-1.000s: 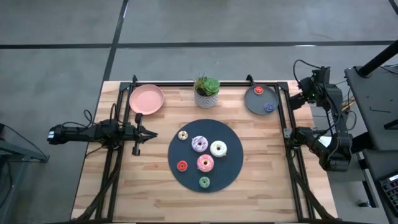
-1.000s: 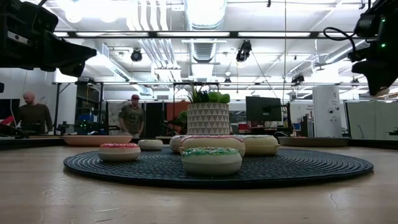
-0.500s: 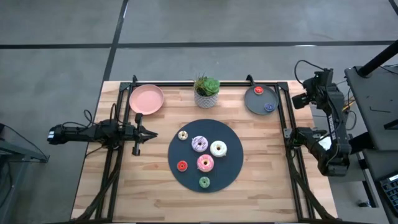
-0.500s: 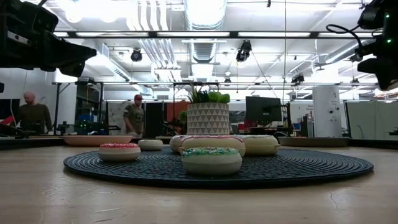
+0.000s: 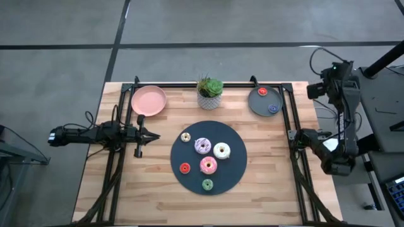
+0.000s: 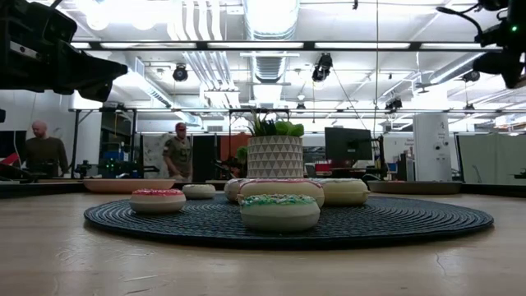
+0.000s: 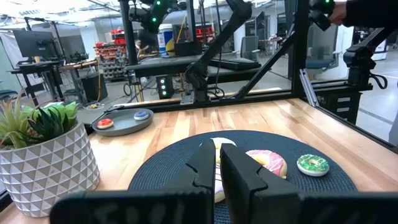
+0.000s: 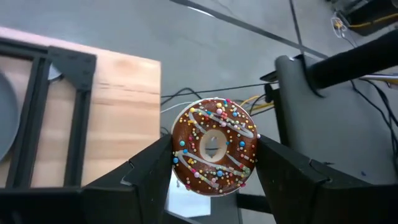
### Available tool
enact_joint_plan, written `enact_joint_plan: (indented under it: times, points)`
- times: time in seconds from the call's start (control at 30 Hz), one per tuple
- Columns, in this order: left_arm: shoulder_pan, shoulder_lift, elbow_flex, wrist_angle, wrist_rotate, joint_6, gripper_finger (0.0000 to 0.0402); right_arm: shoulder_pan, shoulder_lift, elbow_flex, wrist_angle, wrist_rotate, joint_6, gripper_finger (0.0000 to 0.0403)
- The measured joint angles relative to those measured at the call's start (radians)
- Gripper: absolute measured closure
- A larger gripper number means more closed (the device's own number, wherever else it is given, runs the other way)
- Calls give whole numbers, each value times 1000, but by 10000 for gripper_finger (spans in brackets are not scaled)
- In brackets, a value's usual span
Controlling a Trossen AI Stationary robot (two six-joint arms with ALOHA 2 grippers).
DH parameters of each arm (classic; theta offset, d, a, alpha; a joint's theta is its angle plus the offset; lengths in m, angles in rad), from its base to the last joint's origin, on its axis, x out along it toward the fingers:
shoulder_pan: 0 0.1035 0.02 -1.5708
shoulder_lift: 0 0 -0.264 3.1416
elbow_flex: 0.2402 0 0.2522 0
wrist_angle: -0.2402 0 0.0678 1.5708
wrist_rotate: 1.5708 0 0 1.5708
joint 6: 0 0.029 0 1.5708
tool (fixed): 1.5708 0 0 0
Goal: Pick & Place donuts
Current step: Put the small brown donut on the gray plate
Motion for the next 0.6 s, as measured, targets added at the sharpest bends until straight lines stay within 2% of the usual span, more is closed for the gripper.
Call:
enact_joint_plan:
  times: [0.43,0.6]
  points:
    - [0,0,0,0,0,0,402,-161,169,121,-1,-6,-28,193]
    - [0,0,0,0,0,0,402,-207,217,151,6,-96,-58,193]
